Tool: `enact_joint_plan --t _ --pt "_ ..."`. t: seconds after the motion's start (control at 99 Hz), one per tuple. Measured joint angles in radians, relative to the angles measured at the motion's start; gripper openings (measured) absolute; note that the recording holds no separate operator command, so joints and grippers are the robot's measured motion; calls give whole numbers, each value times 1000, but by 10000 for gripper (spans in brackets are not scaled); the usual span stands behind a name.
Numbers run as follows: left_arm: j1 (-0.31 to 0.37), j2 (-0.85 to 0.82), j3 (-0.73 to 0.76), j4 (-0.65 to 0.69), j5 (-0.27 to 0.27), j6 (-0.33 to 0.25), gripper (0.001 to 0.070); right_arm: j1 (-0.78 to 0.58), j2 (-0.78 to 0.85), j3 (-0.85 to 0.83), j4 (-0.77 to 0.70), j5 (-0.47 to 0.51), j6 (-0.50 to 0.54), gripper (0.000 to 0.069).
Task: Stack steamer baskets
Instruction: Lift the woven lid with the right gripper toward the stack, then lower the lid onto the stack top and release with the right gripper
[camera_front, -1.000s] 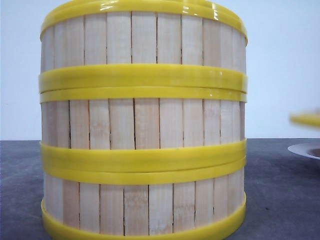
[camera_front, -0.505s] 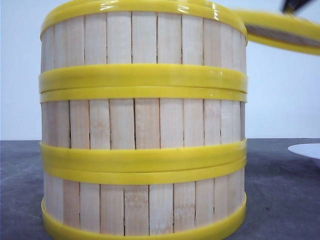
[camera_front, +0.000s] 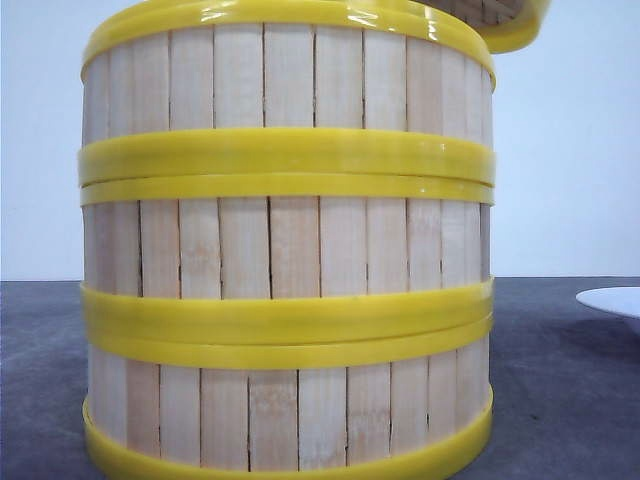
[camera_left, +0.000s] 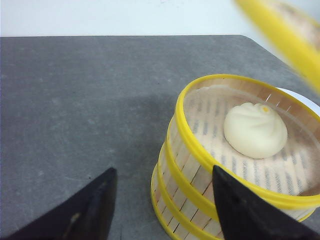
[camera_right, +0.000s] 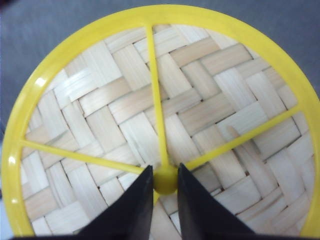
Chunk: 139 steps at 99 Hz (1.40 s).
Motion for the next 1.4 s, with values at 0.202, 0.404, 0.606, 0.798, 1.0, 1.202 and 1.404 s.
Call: enact_joint_plan --t 0.202,0.404,0.606,0.798,1.0,1.202,1.404 --pt "0 0 0 0 0 0 359 77 60 13 -16 42 -19 54" --pt "0 0 0 0 0 0 359 150 98 15 -27 39 -35 54" --pt "0 0 0 -1 0 0 359 180 138 15 -34 39 -46 54" --pt "0 0 0 -1 0 0 359 183 179 18 -34 59 -63 54" --pt "0 0 0 -1 0 0 359 185 195 27 -26 91 -80 53" --pt "0 0 0 -1 0 0 359 185 196 27 -19 97 -84 53" --pt "0 0 0 -1 0 0 359 185 212 72 -58 107 -89 53"
